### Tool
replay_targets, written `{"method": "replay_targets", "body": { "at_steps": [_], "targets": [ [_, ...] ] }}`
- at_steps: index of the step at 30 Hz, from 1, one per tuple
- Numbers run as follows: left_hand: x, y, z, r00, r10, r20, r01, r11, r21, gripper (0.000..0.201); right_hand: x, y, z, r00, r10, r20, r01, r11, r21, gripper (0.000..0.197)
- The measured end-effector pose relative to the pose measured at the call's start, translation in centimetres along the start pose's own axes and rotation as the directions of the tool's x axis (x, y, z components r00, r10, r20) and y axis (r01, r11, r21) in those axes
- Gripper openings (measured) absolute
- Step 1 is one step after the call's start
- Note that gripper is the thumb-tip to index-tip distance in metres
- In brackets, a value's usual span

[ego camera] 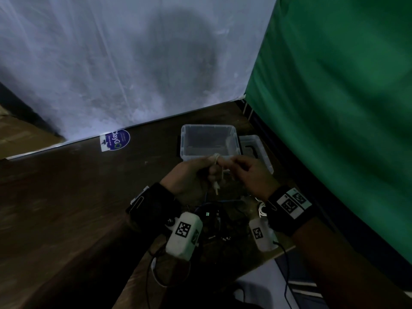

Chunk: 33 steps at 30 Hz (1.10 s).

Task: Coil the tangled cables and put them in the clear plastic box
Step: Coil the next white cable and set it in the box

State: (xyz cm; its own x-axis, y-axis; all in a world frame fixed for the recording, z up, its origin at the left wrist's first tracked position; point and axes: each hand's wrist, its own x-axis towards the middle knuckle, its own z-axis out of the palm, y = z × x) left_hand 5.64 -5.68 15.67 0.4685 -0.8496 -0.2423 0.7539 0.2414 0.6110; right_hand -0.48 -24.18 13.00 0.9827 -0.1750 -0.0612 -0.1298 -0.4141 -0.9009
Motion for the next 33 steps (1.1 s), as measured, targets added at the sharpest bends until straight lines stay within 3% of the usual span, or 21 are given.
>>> {"method": "replay_targets", "body": {
  "at_steps": [3, 8, 11, 17, 19, 21, 23, 25, 26, 29, 31, 33],
  "targets": [
    [0.6, 0.9, -1.2, 0.997, 0.076, -0.034, -0.082, 0.964, -0.253, 0.021, -0.7, -0.2, 1.3, 0.999, 0.030, 0.045, -0.031, 0.999, 0.015, 0.020],
    [1.6, 1.6, -2.7, 0.945, 0.173, -0.277, -0.260, 0.912, -0.318, 0.026, -1.3, -0.1, 3.8, 0.989, 0.059, 0.138, -0.056, 0.998, -0.027, 0.031],
    [2.1, 1.9, -4.1, 0.887, 0.217, -0.408, -0.364, 0.872, -0.326, 0.024, -1.6, -0.6, 4.3, 0.985, 0.012, 0.175, 0.011, 0.991, -0.131, 0.019],
    [3.3, 0.8, -6.9, 0.741, 0.373, -0.558, -0.469, 0.882, -0.034, 0.024, -2.2, -0.9, 4.4, 0.957, -0.030, 0.288, 0.114, 0.954, -0.278, 0.023],
    [3.4, 0.0, -7.4, 0.716, 0.441, -0.541, -0.422, 0.891, 0.169, 0.026, -2.3, -1.2, 4.1, 0.953, -0.069, 0.296, 0.170, 0.928, -0.332, 0.024],
    [3.1, -0.6, -7.6, 0.702, 0.522, -0.485, -0.313, 0.838, 0.448, 0.026, -2.3, -1.6, 3.7, 0.945, -0.121, 0.304, 0.231, 0.906, -0.355, 0.023],
    [2.4, -1.1, -7.1, 0.731, 0.586, -0.349, -0.170, 0.652, 0.738, 0.025, -2.2, -2.1, 3.1, 0.944, -0.172, 0.281, 0.267, 0.899, -0.346, 0.022],
    [1.5, -1.4, -5.9, 0.845, 0.495, -0.203, -0.069, 0.477, 0.876, 0.026, -1.8, -2.5, 2.0, 0.951, -0.218, 0.217, 0.282, 0.900, -0.332, 0.020],
    [1.1, -1.7, -5.2, 0.898, 0.413, -0.154, -0.058, 0.458, 0.887, 0.027, -1.4, -2.7, 1.3, 0.954, -0.243, 0.174, 0.291, 0.892, -0.346, 0.020],
    [0.0, -2.2, -2.7, 0.968, 0.246, -0.049, -0.095, 0.542, 0.835, 0.033, -0.2, -2.8, -0.5, 0.948, -0.317, 0.025, 0.302, 0.872, -0.384, 0.018],
    [-0.2, -1.8, -1.7, 0.969, 0.245, -0.029, -0.116, 0.554, 0.825, 0.033, 0.2, -2.8, -1.0, 0.942, -0.331, -0.047, 0.301, 0.900, -0.314, 0.016],
    [-0.3, -1.5, -1.0, 0.962, 0.257, -0.092, -0.102, 0.650, 0.753, 0.032, 0.2, -3.0, -0.8, 0.958, -0.277, -0.080, 0.256, 0.946, -0.199, 0.015]
  ]
}}
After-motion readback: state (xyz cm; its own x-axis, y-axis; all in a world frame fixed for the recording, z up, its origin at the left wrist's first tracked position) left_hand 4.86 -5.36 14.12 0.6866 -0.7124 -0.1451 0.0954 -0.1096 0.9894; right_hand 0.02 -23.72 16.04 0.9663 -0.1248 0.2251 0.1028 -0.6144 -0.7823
